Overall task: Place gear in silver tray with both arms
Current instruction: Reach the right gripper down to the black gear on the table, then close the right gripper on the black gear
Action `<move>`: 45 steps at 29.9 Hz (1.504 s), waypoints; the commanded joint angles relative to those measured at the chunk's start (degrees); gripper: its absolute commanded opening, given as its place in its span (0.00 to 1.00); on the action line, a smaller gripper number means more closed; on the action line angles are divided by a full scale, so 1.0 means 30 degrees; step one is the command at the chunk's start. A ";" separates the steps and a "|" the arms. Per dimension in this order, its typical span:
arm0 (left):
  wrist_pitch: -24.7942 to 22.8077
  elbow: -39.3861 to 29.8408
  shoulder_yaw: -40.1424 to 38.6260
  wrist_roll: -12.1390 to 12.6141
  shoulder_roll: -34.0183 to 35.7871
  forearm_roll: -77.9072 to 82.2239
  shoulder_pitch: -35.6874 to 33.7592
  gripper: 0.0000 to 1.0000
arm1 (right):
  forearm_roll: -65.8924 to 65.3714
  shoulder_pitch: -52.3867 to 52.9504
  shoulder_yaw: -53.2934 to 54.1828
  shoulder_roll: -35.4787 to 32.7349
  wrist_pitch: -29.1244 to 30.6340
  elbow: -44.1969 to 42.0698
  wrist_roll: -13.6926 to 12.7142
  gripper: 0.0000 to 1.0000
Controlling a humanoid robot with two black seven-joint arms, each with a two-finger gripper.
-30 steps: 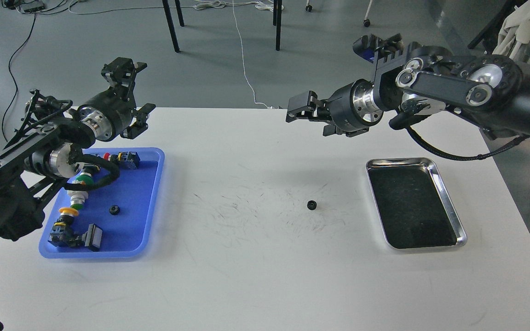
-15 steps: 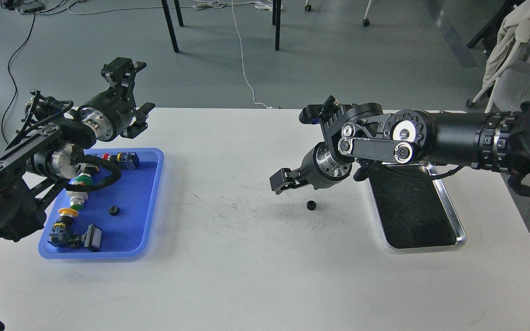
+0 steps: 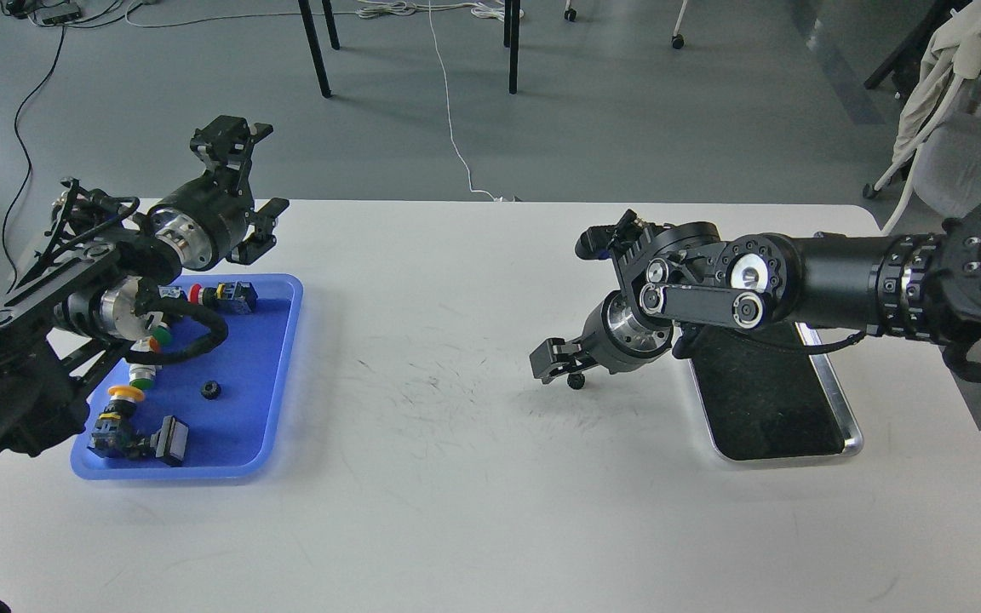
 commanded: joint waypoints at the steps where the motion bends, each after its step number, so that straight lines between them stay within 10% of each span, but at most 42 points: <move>1: -0.0002 0.0000 0.0003 -0.0010 0.0027 -0.0001 0.0010 0.98 | -0.0058 -0.0133 -0.0056 0.0048 -0.0001 -0.0121 -0.0029 0.88; 18: -0.0003 0.0000 0.0003 -0.0040 0.0115 0.0028 0.0010 0.98 | -0.0615 -0.0690 -0.0085 0.0722 -0.0001 -0.0795 0.0001 0.81; 45: -0.0032 0.0029 0.0120 -0.0304 0.0144 0.0057 0.0040 0.98 | -0.1230 -0.0983 -0.0584 0.0869 -0.0001 -0.1381 0.0001 0.32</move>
